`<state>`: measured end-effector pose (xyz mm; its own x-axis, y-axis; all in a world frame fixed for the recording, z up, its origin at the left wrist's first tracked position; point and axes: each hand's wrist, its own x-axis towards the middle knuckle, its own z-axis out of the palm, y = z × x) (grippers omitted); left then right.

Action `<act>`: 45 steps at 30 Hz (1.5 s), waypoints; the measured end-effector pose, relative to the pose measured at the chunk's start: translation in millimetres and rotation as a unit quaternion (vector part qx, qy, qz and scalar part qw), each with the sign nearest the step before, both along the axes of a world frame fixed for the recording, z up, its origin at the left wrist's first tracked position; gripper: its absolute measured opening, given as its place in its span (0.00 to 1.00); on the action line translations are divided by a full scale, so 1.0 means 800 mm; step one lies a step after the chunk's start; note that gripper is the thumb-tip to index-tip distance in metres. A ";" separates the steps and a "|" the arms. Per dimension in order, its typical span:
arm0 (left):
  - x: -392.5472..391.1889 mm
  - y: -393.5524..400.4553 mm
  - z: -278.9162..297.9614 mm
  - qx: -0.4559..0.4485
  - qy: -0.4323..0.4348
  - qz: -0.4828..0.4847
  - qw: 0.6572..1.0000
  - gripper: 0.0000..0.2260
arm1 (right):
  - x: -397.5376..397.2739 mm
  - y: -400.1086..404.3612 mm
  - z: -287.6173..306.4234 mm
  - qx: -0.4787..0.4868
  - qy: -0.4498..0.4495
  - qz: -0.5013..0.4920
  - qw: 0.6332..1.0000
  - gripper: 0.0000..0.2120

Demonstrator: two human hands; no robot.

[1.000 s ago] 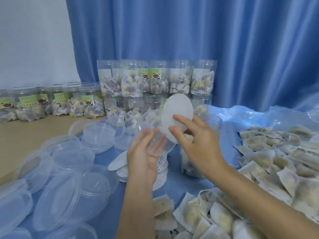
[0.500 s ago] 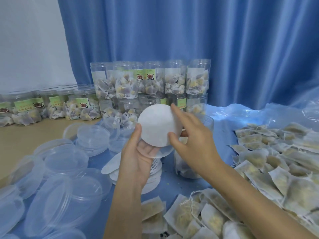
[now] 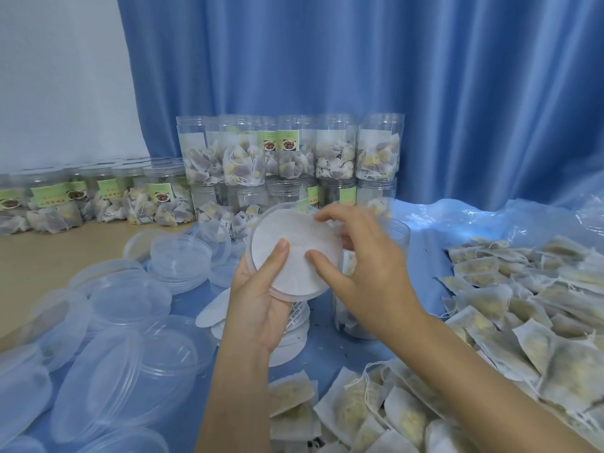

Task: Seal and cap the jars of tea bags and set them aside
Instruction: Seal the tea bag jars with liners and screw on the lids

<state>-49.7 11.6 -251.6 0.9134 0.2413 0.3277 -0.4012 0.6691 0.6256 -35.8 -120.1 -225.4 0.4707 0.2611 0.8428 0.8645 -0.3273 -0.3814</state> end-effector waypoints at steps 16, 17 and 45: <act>0.018 -0.027 -0.010 0.156 0.125 0.011 0.980 0.18 | 0.014 -0.038 0.084 -0.149 -0.086 -0.113 0.979 0.27; 0.019 -0.028 -0.011 0.168 0.126 0.015 0.977 0.17 | 0.023 -0.046 0.088 -0.182 -0.069 -0.154 0.969 0.28; 0.028 -0.041 -0.041 0.311 0.054 0.004 0.949 0.28 | 0.014 -0.032 0.006 -0.254 0.071 -0.240 0.934 0.27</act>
<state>-27.4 -20.8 -284.5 0.9489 0.0400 0.3129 -0.3152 0.1548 0.9363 -24.2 -145.8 -220.8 0.7345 0.3403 0.5871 0.5233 -0.8348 -0.1708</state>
